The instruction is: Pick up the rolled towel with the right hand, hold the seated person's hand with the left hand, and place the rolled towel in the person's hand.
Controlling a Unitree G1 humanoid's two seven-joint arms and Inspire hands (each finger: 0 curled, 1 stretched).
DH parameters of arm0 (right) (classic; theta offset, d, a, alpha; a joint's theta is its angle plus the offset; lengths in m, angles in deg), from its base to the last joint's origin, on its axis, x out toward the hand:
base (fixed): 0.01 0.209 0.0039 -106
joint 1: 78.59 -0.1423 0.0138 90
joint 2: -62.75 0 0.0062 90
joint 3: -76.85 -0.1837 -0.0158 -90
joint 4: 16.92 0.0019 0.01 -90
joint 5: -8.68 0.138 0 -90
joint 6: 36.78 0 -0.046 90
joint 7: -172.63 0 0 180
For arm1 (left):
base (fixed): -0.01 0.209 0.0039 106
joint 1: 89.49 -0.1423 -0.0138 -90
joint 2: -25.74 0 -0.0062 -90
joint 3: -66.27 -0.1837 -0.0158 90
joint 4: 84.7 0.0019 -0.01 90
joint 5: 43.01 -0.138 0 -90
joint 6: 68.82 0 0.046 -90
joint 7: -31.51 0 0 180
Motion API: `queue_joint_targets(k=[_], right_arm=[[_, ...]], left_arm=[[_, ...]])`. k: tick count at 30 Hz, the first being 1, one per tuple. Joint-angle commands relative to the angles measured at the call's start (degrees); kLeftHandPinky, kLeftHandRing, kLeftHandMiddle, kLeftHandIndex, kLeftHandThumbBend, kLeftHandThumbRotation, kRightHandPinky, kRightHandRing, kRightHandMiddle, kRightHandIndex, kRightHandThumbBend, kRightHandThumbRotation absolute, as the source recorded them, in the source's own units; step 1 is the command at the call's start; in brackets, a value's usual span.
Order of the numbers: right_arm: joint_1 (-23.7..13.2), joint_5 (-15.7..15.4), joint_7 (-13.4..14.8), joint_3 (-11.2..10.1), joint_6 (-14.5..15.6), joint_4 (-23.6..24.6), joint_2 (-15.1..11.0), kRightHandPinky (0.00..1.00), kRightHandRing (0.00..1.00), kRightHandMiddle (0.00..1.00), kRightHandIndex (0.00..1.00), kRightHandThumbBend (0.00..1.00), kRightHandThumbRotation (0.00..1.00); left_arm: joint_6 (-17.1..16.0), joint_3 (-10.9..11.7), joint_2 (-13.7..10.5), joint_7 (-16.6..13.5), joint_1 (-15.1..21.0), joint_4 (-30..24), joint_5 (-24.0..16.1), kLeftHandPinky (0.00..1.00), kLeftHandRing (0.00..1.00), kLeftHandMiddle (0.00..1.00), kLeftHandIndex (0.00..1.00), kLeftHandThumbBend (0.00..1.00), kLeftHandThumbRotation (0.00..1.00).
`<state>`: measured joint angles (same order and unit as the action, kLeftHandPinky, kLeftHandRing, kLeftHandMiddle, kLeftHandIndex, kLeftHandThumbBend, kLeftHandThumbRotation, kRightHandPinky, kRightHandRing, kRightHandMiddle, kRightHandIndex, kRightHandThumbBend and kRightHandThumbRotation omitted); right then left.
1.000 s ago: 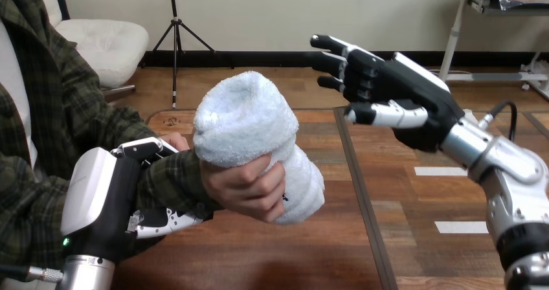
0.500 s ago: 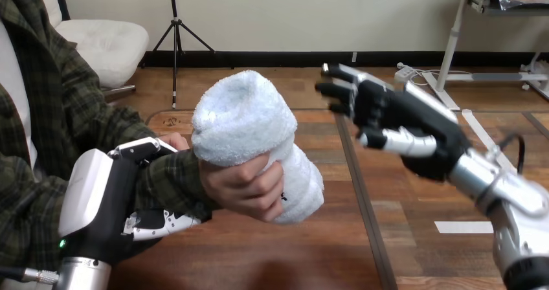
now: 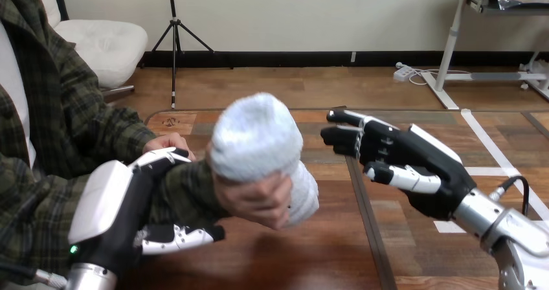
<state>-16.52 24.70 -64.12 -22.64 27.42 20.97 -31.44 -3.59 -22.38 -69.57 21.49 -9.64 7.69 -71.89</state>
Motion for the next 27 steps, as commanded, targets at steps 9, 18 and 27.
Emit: queue_joint_targets(k=[9, 18, 27], right_arm=[[3.04, 1.89, 0.05, -1.05, -3.47, 4.48, 1.50, 0.89, 0.88, 0.84, 0.86, 1.00, 0.50], [4.58, 2.09, 0.06, -0.68, -4.21, 4.33, 1.82, 0.88, 0.87, 0.83, 0.85, 1.00, 0.51], [5.38, 1.53, 0.46, -0.50, -4.84, 3.50, 1.96, 0.87, 0.86, 0.83, 0.85, 1.00, 0.51]], left_arm=[[1.97, -3.07, 1.38, 1.88, -3.36, -9.08, -3.61, 0.99, 1.00, 1.00, 1.00, 1.00, 0.45], [-2.00, -4.41, 3.45, -0.42, -5.52, -7.67, -1.77, 1.00, 1.00, 1.00, 1.00, 1.00, 0.53], [-6.24, -5.84, 5.55, -2.00, -7.16, -4.80, -0.12, 1.00, 1.00, 1.00, 1.00, 1.00, 0.55]])
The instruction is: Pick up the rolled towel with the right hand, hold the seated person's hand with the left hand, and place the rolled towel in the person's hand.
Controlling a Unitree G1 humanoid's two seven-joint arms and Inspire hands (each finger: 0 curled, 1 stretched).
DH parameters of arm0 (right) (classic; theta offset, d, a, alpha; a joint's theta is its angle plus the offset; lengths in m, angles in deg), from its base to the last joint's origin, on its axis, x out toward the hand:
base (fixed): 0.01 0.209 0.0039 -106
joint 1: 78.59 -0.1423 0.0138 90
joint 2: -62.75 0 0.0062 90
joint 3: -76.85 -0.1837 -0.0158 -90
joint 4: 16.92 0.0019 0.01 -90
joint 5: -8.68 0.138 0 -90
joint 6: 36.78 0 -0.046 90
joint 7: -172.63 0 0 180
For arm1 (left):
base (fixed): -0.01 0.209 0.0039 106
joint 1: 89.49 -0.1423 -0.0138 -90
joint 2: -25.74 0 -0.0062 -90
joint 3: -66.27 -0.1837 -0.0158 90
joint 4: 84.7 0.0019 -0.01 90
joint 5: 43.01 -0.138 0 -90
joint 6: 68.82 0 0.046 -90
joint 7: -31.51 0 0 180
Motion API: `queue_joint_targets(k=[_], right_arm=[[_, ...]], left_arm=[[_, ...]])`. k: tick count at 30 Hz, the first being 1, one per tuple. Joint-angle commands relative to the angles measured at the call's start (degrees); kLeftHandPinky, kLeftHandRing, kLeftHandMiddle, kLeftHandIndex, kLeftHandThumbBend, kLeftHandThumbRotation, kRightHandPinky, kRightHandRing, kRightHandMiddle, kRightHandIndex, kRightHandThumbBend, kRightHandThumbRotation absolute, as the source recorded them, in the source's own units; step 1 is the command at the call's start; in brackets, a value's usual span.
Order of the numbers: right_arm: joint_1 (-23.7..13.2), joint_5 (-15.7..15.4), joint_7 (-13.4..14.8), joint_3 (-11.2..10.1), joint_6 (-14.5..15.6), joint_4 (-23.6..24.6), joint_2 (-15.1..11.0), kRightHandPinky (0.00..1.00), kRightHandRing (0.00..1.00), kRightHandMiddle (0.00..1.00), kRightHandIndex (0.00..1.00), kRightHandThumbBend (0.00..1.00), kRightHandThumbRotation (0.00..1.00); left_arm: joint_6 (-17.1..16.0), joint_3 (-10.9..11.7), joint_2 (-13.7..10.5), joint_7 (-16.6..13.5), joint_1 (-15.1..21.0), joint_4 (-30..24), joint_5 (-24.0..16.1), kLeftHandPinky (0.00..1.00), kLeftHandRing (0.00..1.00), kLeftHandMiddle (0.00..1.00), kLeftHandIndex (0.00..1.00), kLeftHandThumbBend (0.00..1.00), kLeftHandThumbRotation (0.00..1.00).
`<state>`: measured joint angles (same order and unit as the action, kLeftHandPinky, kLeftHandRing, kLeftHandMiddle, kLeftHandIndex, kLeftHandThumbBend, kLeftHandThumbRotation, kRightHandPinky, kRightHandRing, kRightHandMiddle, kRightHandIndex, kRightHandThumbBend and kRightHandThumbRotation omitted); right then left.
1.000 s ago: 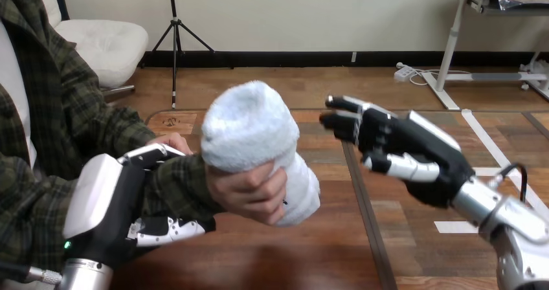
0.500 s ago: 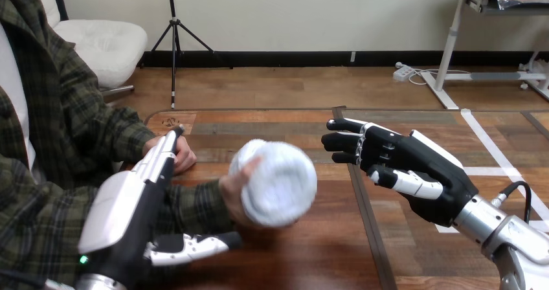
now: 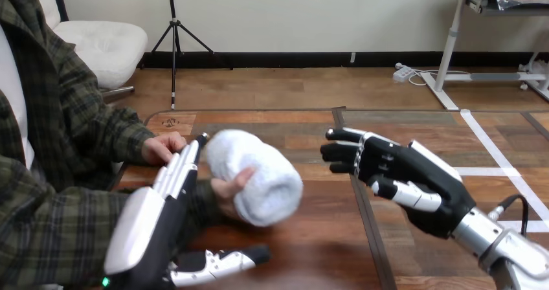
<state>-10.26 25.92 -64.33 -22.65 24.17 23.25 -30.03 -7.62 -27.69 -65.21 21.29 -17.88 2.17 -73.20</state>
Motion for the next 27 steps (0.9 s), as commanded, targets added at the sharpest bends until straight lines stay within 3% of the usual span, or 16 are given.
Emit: queue_joint_targets(k=[1, 10, 27], right_arm=[[-0.70, 0.15, 0.83, -0.42, -1.65, 1.17, 0.54, 0.87, 0.86, 0.83, 0.84, 1.00, 0.51], [0.05, -0.39, 0.88, -0.26, -2.27, 0.52, 0.64, 0.86, 0.86, 0.83, 0.84, 1.00, 0.52], [1.28, -1.51, 2.01, 0.15, -3.32, 1.08, 1.11, 0.83, 0.84, 0.82, 0.84, 1.00, 0.52]], left_arm=[[-2.82, -0.70, 1.31, -2.60, 0.92, 1.09, 0.36, 1.00, 1.00, 1.00, 1.00, 1.00, 0.55], [-5.41, -2.23, 2.63, -5.22, 0.05, 3.03, -1.42, 1.00, 1.00, 1.00, 1.00, 1.00, 0.58], [-9.55, -5.24, 4.05, -5.87, -0.84, 5.75, -0.27, 1.00, 1.00, 1.00, 1.00, 1.00, 0.60]])
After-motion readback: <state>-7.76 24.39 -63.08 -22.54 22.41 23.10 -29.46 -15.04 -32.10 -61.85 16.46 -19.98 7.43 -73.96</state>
